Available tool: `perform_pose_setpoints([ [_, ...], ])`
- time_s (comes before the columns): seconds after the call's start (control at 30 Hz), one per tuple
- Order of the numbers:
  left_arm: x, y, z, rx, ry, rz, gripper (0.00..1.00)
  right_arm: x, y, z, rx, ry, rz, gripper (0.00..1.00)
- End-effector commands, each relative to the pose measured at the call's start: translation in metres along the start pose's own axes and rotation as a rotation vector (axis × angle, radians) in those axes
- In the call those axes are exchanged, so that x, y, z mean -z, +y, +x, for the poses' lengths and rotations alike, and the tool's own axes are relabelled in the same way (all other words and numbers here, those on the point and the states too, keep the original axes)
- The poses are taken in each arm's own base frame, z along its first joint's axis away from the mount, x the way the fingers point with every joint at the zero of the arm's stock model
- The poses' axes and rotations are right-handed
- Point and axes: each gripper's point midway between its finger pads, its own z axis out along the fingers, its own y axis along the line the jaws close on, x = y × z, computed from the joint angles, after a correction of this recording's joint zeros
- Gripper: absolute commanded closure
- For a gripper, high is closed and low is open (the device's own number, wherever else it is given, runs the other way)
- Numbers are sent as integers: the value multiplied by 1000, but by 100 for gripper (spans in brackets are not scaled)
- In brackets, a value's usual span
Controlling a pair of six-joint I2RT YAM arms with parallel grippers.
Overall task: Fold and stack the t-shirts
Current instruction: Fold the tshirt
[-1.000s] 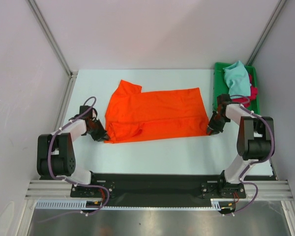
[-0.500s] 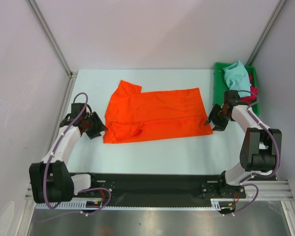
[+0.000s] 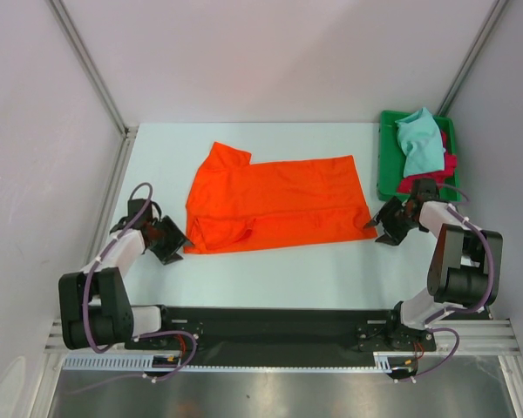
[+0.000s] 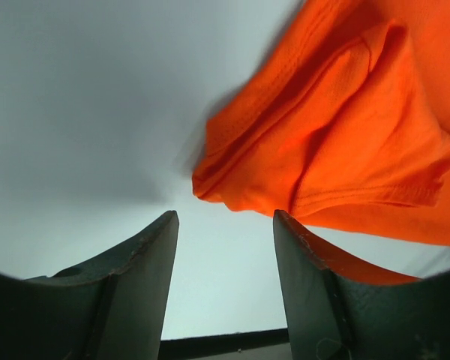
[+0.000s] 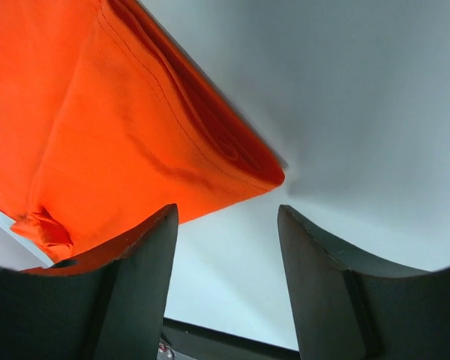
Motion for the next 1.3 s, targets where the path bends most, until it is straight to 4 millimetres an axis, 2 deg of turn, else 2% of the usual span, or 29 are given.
perform_pose_setpoints([
  [0.0,-1,-2,-14,38,-48,35,41,0,7,-11,-9,-33,-55,39],
  [0.17,-15,5,-6,71,9,38,44,-5,0,-7,-41,-16,-42,39],
  [0.27,-17,8,-7,70,2,29,46,-4,1,-9,-42,-27,-48,38],
  [0.37,-18,6,-9,71,5,34,48,-3,-5,-1,-53,0,-25,38],
  [0.43,-19,7,-11,67,0,26,49,-4,-5,-2,-42,-20,-38,38],
  [0.6,-22,17,-17,54,-9,-3,62,-16,-8,-5,-56,-7,-33,42],
  [0.73,-24,25,-19,47,-12,-26,69,-19,-10,-9,-52,-18,-20,54],
  [0.8,-26,27,-22,43,-19,-29,76,-19,-10,-9,-46,-19,-22,67],
  [0.9,-29,28,-27,31,-22,-32,92,-20,-15,-7,-43,-18,-9,86],
  [0.93,-29,29,-30,26,-24,-39,99,-21,-19,-4,-42,-12,10,96],
  [0.97,-29,30,-32,22,-31,-44,100,-21,-22,-2,-40,-9,19,100],
  [1.17,-24,34,-39,7,-53,-61,100,-14,-35,11,-39,-6,67,100],
  [1.27,-22,34,-42,2,-69,-60,100,-11,-36,19,-50,-5,56,100],
])
